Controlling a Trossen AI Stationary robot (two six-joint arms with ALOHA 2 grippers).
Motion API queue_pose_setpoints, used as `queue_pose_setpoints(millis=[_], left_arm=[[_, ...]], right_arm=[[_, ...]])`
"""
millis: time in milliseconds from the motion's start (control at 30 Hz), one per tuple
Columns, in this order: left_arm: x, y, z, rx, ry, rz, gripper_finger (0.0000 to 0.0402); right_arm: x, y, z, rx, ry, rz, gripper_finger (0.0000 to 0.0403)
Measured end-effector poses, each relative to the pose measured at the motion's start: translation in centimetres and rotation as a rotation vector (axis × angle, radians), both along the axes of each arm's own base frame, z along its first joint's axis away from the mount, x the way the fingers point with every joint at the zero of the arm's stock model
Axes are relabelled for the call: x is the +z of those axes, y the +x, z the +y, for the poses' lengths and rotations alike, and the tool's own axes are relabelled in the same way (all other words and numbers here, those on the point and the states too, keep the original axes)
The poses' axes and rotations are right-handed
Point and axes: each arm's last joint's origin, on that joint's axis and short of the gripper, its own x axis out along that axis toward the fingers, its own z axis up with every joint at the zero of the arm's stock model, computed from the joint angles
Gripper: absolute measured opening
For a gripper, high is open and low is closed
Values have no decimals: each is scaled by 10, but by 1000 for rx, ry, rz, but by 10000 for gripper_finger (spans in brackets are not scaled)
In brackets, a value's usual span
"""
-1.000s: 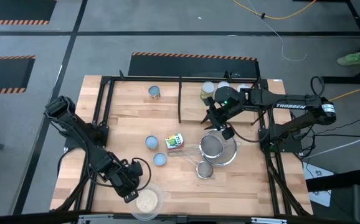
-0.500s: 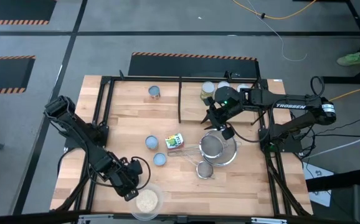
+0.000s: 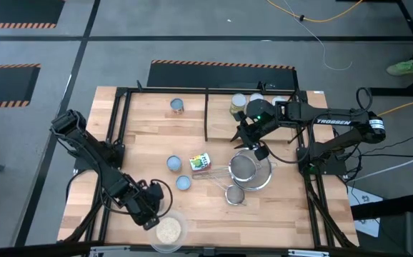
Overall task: Pick and place cans onto a shelf
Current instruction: Put the canned peaches on the shelf
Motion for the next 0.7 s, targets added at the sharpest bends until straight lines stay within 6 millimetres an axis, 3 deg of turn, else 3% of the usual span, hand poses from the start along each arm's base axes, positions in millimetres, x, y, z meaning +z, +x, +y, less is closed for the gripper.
queue_pose_setpoints(millis=[367,700], left_arm=[[17,-4,12,43,61,-119,0],[22,10,32,3,106,-153,0]], right_arm=[[0,0,0,0,-1,-7,133],[3,3,0,1,-4,-47,133]])
